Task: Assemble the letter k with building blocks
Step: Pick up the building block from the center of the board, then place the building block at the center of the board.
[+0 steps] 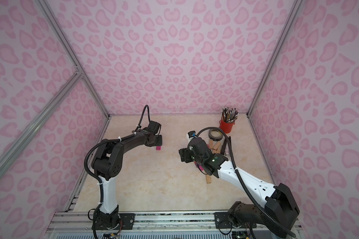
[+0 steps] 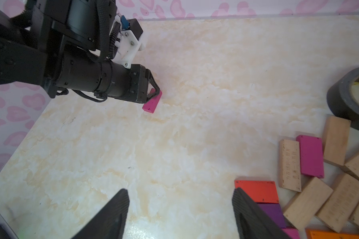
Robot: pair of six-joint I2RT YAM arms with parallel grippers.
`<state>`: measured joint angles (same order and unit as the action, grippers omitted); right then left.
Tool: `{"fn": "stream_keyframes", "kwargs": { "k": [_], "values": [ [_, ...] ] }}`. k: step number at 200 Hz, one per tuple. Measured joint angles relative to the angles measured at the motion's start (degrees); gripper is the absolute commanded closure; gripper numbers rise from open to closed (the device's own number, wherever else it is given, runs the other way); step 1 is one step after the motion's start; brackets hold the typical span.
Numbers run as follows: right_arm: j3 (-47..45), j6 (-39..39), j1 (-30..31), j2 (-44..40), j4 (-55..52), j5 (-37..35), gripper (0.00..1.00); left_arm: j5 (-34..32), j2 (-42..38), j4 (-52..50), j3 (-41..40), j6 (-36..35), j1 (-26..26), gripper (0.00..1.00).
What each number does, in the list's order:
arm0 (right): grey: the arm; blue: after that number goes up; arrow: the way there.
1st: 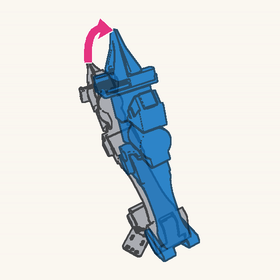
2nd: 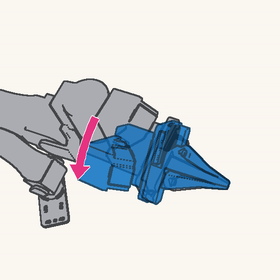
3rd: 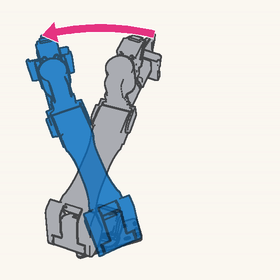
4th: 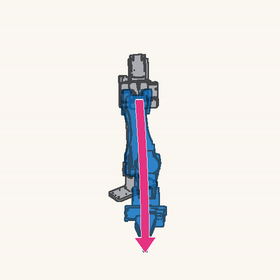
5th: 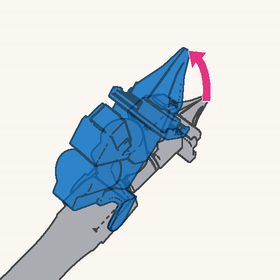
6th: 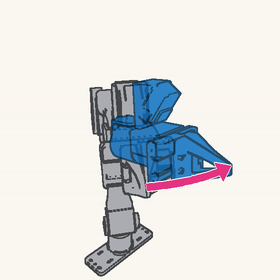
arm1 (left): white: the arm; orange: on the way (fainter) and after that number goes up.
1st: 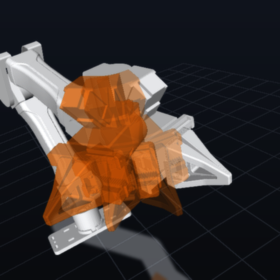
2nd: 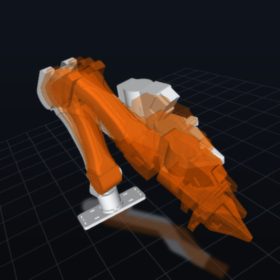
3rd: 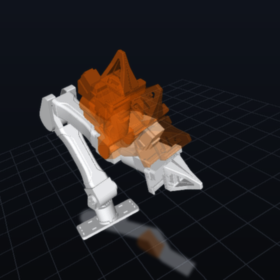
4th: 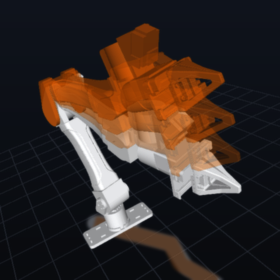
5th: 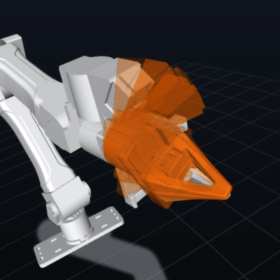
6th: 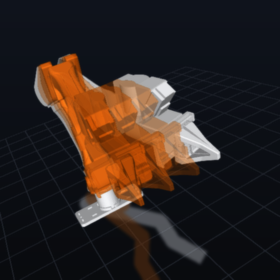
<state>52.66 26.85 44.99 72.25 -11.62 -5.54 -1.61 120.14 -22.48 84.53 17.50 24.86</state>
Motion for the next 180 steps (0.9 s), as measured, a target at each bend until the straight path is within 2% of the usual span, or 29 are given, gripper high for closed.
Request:
{"fn": "stream_keyframes", "kwargs": {
  "k": [17, 45, 76, 118, 148, 180],
  "values": [
    [0.3, -0.1, 0.0, 1.5, 0.2, 0.0, 0.21, 0.3, 1.1, -0.6, 0.6, -0.7, 0.0, 0.52],
    [0.3, -0.5, 0.0, 2.2, -0.3, -0.2, 0.21, 0.4, 2.2, -0.6, 1.7, -1.1, 0.0, 0.67],
    [0.4, -0.5, 0.0, 2.4, -0.2, -0.5, 0.20, 0.6, 2.3, -0.4, 1.8, -1.1, 0.0, 0.77],
    [1.2, -0.5, 0.0, 2.5, -0.2, -0.4, 0.18, 1.8, 1.0, -1.7, 1.7, -1.7, -1.4, 0.82],
    [1.6, -0.5, -0.1, 2.7, -0.2, -0.4, 0.13, 2.8, -0.1, -2.8, 4.0, -5.1, -6.9, 0.84],
    [2.2, -0.5, -0.3, 3.5, -0.2, 0.0, 0.06, 4.2, 1.5, -3.6, 10.4, -10.3, -16.0, 0.85]
  ]
}}
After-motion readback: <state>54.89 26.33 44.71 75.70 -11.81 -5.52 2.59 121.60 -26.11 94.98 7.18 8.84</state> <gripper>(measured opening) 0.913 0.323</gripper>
